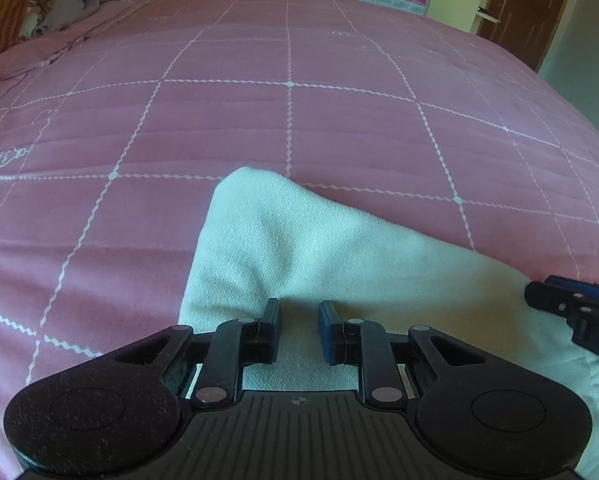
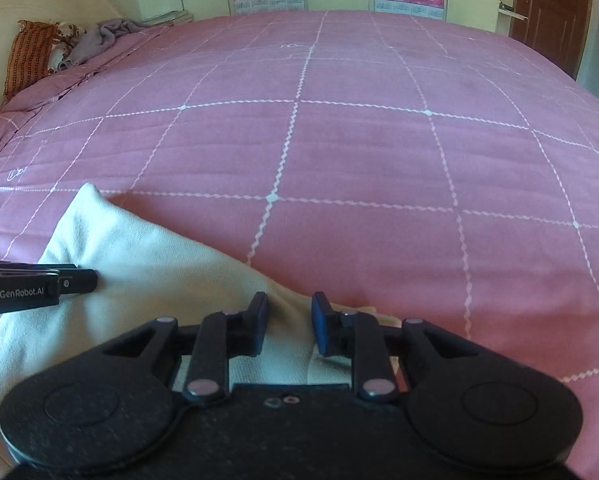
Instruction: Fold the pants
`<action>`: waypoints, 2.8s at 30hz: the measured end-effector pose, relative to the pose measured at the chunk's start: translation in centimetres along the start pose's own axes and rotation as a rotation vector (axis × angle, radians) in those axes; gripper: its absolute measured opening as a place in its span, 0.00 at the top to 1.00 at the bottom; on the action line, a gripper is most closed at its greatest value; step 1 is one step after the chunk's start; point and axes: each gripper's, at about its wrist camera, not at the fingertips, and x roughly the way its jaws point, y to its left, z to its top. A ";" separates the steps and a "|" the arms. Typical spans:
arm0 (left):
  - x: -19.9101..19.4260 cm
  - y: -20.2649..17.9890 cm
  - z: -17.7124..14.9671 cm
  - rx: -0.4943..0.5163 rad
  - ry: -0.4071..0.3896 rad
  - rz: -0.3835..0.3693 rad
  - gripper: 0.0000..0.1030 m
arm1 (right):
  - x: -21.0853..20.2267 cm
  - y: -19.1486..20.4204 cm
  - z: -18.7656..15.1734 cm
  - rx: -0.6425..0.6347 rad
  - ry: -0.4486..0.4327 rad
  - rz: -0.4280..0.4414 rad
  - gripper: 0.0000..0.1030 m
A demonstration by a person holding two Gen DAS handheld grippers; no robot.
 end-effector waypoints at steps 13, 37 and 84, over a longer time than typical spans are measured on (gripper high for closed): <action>-7.3 -1.1 -9.6 0.227 -0.135 0.061 0.79 | -5.4 2.8 -8.0 -0.179 -0.106 0.039 0.76; -10.1 -0.7 -12.9 0.083 -0.076 -0.017 0.79 | -9.7 4.5 -11.7 -0.136 -0.073 0.105 0.73; -3.5 10.2 -7.9 -0.247 0.162 -0.295 0.26 | -8.7 -4.5 -11.2 0.327 0.108 0.261 0.28</action>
